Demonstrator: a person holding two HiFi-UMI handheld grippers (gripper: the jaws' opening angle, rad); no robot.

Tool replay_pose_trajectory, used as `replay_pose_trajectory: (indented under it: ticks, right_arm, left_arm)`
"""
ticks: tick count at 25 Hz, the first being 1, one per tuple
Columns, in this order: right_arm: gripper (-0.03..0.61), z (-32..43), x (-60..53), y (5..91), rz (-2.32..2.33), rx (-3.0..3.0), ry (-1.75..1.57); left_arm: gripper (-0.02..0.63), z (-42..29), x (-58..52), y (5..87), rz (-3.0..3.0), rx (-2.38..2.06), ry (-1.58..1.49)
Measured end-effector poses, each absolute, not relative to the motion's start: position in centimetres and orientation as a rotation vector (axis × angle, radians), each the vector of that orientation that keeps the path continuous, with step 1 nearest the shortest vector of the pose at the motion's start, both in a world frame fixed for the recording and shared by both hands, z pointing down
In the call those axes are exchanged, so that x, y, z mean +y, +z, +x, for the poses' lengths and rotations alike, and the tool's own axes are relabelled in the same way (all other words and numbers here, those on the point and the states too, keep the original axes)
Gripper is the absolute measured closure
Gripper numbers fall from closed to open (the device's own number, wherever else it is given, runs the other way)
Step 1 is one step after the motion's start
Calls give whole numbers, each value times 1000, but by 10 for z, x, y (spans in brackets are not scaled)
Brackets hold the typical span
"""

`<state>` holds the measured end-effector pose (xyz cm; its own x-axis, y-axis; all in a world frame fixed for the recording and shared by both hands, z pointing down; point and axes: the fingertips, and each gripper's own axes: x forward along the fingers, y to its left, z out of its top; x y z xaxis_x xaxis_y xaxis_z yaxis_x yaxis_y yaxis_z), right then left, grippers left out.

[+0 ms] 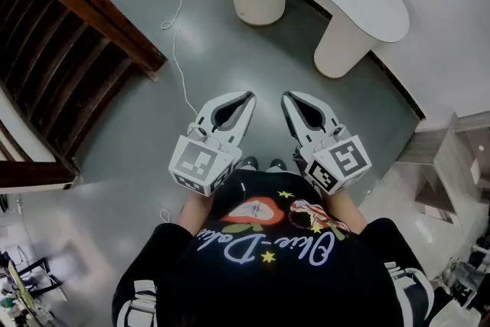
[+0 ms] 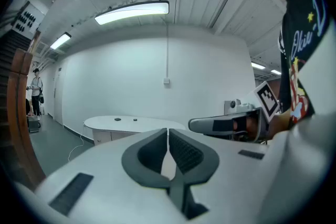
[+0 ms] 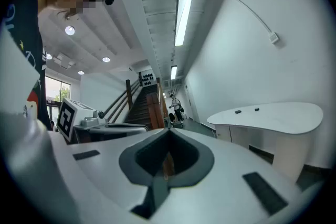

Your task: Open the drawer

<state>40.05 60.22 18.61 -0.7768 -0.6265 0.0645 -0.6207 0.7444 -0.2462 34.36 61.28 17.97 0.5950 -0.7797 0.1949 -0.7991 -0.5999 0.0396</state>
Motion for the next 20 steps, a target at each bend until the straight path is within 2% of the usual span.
replay_pose_trajectory:
  ticks: [20]
  right_arm:
    - [578,435,566,190,-953,2863,-433]
  left_arm:
    - [603,371,580,190,2652,-1385,284]
